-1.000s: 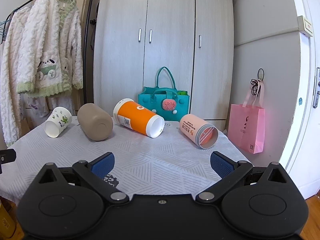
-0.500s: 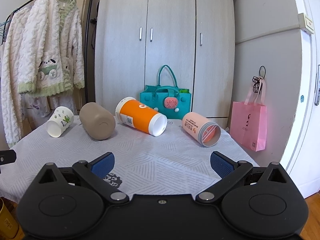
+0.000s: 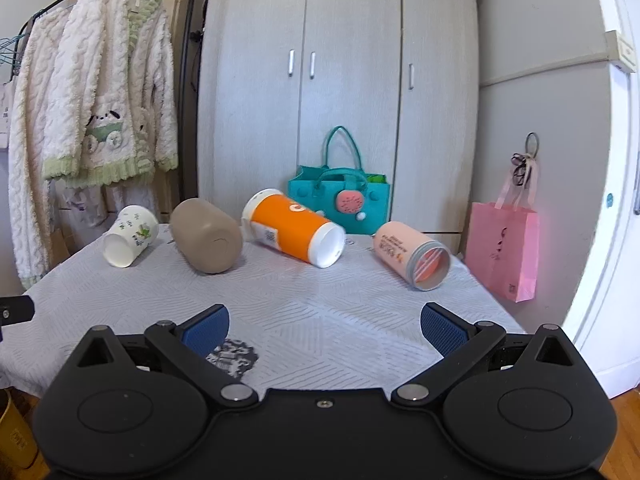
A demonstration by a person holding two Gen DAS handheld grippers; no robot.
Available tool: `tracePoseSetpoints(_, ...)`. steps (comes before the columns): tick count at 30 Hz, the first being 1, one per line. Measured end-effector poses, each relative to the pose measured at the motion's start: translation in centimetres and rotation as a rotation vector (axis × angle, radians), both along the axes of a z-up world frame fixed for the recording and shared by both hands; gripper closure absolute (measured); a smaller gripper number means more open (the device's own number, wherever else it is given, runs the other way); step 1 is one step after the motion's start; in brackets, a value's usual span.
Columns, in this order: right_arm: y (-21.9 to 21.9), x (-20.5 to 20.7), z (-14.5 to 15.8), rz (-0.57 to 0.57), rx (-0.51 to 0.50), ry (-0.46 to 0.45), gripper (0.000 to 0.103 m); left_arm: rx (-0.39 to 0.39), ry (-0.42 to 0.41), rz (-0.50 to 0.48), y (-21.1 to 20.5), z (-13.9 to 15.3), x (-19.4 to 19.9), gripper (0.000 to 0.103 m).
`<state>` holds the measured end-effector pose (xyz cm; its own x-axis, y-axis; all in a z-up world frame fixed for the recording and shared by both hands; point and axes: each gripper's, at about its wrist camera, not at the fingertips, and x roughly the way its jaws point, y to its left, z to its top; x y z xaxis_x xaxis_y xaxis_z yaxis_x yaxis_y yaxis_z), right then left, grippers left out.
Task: Flip cup upright
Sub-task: 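Move the right gripper to the lying white leaf-print cup and grasp it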
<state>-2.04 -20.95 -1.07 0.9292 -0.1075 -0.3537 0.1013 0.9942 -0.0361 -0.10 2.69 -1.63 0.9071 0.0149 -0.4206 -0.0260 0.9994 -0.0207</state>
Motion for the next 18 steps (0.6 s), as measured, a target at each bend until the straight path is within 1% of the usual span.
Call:
tracePoseSetpoints(1,0.0,0.1,0.1,0.016,0.011,0.009,0.0,0.005,-0.001,0.002,0.2,0.1,0.1,0.0)
tracePoseSetpoints(4,-0.1,0.7,1.0,0.118,0.093,0.052,0.0,0.018,0.014,0.014,0.7,0.5,0.7,0.0)
tracePoseSetpoints(8,-0.3,3.1,3.2,0.315,0.262,0.15,0.0,-0.032,0.049,0.007,2.5,1.4,1.9,0.0)
tracePoseSetpoints(9,0.0,3.6,3.5,0.353,0.286,0.17,0.0,-0.045,0.056,0.004,2.9,1.7,2.2,0.0)
tracePoseSetpoints(10,0.2,4.5,4.0,0.414,0.313,0.202,0.0,-0.056,0.061,0.002,3.4,1.9,2.5,0.0)
tracePoseSetpoints(11,0.6,5.7,4.5,0.498,0.347,0.244,0.0,-0.063,0.063,0.003,3.9,2.1,2.8,0.0)
tracePoseSetpoints(12,1.1,6.5,4.7,0.535,0.367,0.271,0.0,-0.065,0.064,0.005,4.4,2.4,3.2,0.0)
tracePoseSetpoints(14,2.1,8.7,5.2,0.577,0.428,0.344,0.0,-0.064,0.059,0.006,5.2,3.1,3.9,0.0)
tracePoseSetpoints(16,3.4,10.1,5.5,0.617,0.445,0.382,0.0,-0.055,0.057,0.005,6.0,3.7,4.9,0.0)
tracePoseSetpoints(18,4.9,11.7,5.6,0.624,0.438,0.413,0.0,-0.045,0.057,0.009,6.7,4.2,5.8,0.0)
